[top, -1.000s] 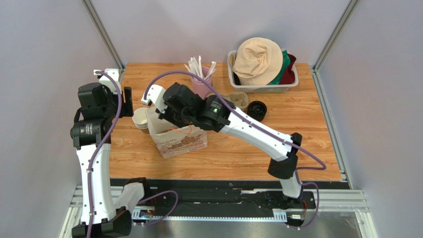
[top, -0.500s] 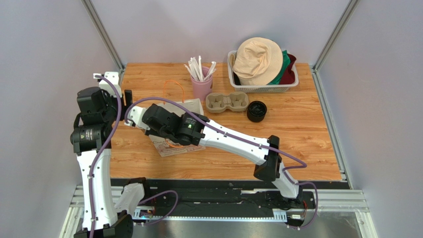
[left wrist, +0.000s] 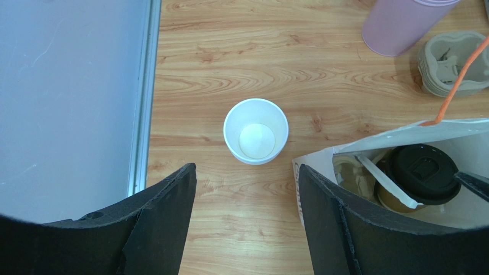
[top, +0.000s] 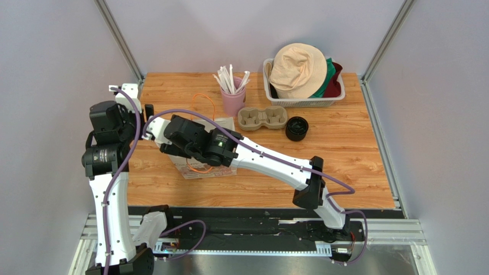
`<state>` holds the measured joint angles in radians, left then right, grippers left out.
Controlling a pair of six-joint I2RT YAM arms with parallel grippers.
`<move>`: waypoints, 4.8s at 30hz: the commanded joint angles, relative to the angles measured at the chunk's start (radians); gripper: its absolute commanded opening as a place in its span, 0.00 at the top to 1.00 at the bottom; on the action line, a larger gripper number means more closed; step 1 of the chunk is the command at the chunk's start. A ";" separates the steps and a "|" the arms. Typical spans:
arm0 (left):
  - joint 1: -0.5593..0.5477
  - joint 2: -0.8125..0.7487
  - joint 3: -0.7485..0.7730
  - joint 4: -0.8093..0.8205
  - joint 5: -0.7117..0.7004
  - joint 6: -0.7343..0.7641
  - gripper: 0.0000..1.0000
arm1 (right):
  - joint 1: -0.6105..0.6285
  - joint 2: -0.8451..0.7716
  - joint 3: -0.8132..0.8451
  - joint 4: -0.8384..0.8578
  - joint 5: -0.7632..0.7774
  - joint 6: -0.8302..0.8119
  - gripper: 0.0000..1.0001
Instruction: Pack the takeout coffee
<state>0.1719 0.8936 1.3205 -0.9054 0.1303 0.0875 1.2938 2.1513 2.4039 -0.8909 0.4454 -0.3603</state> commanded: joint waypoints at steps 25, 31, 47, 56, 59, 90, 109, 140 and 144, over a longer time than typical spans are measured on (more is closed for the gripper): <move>0.032 0.019 0.011 -0.015 0.345 0.017 0.23 | -0.323 -0.491 -0.380 0.112 -0.069 0.179 0.39; 0.031 0.028 0.019 -0.030 0.402 0.024 0.21 | -0.341 -0.519 -0.538 0.147 -0.129 0.271 0.39; -0.106 0.073 0.011 -0.078 0.284 0.086 0.22 | -0.407 -0.485 -0.537 0.076 -0.410 0.455 0.45; -0.121 0.094 0.019 -0.079 0.267 0.092 0.24 | -0.404 -0.496 -0.581 0.082 -0.447 0.448 0.49; -0.129 0.099 0.028 -0.079 0.282 0.101 0.24 | -0.407 -0.502 -0.575 0.076 -0.404 0.425 0.49; -0.199 0.102 -0.020 -0.067 0.224 0.121 0.30 | -0.416 -0.456 -0.545 0.030 -0.487 0.468 0.53; -0.204 0.117 0.040 -0.079 0.333 0.143 0.31 | -0.415 -0.476 -0.522 0.015 -0.284 0.454 1.00; -0.261 0.287 0.212 -0.069 0.321 0.143 0.30 | -0.639 -0.740 -0.833 0.015 -0.177 0.399 1.00; -0.270 0.303 0.226 -0.067 0.318 0.141 0.29 | -0.645 -0.775 -0.847 0.000 -0.162 0.393 1.00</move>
<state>-0.0868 1.1831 1.5005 -0.9974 0.4519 0.2153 0.6556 1.4395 1.5642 -0.8848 0.2588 0.0502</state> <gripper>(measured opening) 0.703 0.006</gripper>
